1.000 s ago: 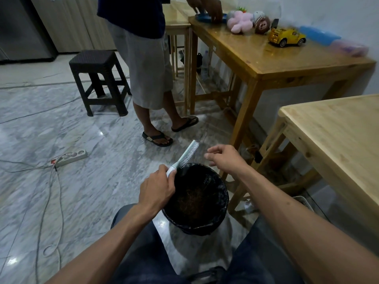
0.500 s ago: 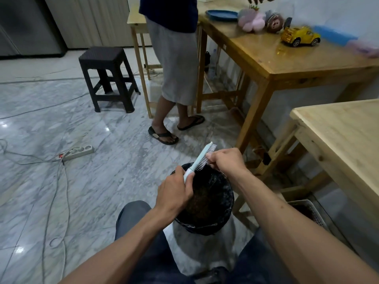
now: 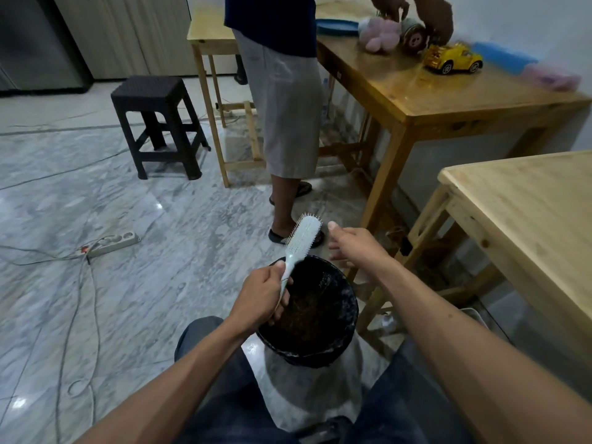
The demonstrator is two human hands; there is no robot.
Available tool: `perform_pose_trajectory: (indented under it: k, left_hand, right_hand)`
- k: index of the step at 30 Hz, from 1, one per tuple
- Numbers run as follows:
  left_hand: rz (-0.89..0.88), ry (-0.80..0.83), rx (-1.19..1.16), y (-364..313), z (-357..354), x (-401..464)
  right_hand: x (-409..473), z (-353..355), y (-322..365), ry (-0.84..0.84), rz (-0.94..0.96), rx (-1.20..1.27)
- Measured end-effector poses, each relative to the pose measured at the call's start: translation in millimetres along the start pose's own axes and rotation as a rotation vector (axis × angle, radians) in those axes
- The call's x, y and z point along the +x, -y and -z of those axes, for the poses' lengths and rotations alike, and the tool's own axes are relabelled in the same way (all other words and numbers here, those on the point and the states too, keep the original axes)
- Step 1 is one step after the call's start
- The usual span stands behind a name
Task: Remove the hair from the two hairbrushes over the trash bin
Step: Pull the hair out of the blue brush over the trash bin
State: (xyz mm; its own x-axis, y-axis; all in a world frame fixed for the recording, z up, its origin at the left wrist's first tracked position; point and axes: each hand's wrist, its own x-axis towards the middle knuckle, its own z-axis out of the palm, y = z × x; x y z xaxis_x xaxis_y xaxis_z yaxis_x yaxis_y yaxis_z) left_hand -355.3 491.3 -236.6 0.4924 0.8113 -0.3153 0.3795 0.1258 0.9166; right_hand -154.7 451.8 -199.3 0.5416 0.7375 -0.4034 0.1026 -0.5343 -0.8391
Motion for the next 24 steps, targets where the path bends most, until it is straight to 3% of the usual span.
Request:
perform_pose_trajectory:
  k: [4, 8, 11, 24]
  left_hand:
    - [-0.064, 0.029, -0.001, -7.2, -5.3, -10.1]
    - [-0.143, 0.01, 0.12, -11.0, -4.1, -12.6]
    - [-0.225, -0.092, 0.277, -14.8, -1.7, -8.8]
    - [-0.699, -0.215, 0.426, -98.8, -21.8, -7.3]
  right_hand:
    - [-10.1, -7.0, 10.9, 0.096, 0.016, 0.183]
    - [-12.0, -3.4, 20.1, 0.042, 0.053, 0.333]
    - [-8.9, 4.1, 27.3, -0.001, 0.083, 0.337]
    - [-37.1, 78.5, 85.6, -0.254, 0.24, 0.419]
